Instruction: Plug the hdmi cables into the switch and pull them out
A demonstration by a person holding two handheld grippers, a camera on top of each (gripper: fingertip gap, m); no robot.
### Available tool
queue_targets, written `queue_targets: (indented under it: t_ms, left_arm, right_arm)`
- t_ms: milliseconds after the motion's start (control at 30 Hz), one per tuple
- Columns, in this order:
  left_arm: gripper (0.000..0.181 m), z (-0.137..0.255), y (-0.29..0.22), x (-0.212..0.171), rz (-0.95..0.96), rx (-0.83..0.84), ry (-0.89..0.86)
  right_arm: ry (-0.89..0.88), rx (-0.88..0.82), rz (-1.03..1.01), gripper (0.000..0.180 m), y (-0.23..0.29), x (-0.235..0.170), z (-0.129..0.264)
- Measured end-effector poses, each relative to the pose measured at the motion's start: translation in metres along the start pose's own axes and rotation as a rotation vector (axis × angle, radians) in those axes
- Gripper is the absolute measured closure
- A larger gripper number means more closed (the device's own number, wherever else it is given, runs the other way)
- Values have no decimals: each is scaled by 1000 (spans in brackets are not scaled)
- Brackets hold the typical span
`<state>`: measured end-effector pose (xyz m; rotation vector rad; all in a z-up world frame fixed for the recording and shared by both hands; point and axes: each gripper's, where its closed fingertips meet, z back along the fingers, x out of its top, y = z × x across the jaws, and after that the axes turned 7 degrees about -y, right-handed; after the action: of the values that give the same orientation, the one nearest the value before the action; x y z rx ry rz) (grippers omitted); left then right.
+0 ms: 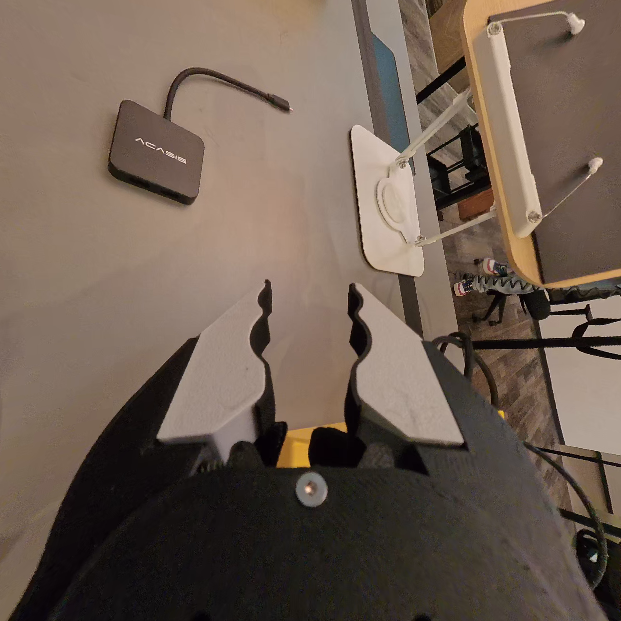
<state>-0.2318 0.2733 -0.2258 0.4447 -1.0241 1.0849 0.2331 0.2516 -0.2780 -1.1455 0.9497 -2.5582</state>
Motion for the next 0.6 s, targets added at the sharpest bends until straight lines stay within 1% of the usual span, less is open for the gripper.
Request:
queue_targets:
  t_ms: [200,333,400,500,600]
  left_arm:
    - [176,41,-19,66,-240,103,-63]
    - [176,61,-54,108,-379,108,-106]
    - [176,65,-81,124,-439,78,-125]
    - [176,57,-129,132,-540,-8,-98]
    - [176,37,-173,121,-650,-92,-23]
  right_arm:
    - [-22,7,8,136,3,8,-5]
    - [-27,13,6,136,7,8,-5]
    - [-28,14,5,136,9,8,-5]
    - [-32,12,5,135,10,9,-3]
    - [-38,11,5,135,11,10,-1]
